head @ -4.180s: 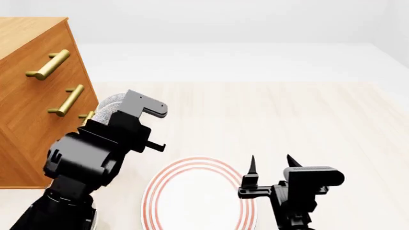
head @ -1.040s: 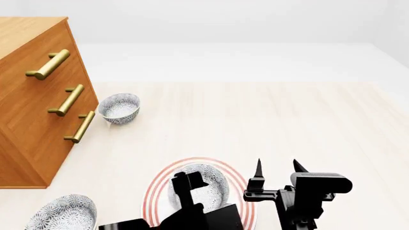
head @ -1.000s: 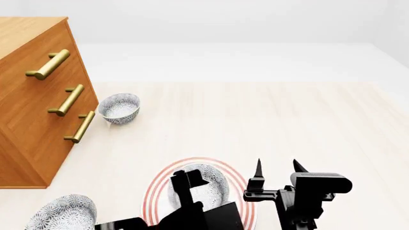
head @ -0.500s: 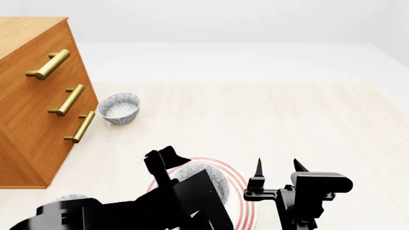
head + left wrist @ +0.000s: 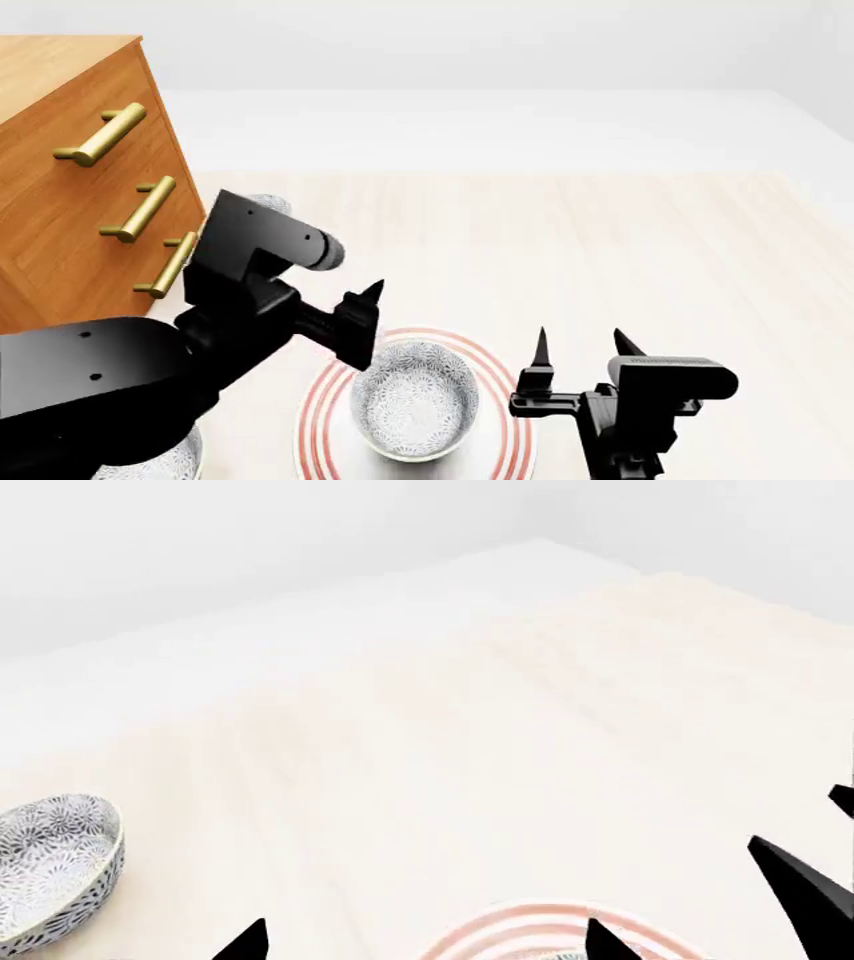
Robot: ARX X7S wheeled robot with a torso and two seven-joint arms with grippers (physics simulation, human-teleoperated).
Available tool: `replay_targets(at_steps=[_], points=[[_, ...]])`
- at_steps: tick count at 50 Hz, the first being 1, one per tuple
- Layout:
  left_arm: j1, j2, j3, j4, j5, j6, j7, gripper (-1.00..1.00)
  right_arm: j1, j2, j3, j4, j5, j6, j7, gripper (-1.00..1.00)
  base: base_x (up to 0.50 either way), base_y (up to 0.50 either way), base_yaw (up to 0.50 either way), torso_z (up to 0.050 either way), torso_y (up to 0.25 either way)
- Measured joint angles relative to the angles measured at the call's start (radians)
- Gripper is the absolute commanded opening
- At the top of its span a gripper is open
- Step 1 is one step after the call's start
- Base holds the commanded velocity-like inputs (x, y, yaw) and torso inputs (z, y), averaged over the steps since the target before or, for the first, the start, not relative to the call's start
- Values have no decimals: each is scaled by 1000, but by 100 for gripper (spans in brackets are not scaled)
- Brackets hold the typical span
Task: Put the bowl in the middle on the plate.
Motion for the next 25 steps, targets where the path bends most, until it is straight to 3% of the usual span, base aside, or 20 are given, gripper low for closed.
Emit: replay_targets(at_steps=[11, 25], points=[[62, 24, -79, -47, 50, 134, -2, 100, 13, 12, -3, -32, 3, 30, 13, 100, 0, 0, 0, 0, 0], [87, 41, -90, -60, 81, 197, 0, 100, 245, 70, 57, -280, 142, 370, 89, 100, 0, 0, 0, 0, 0]])
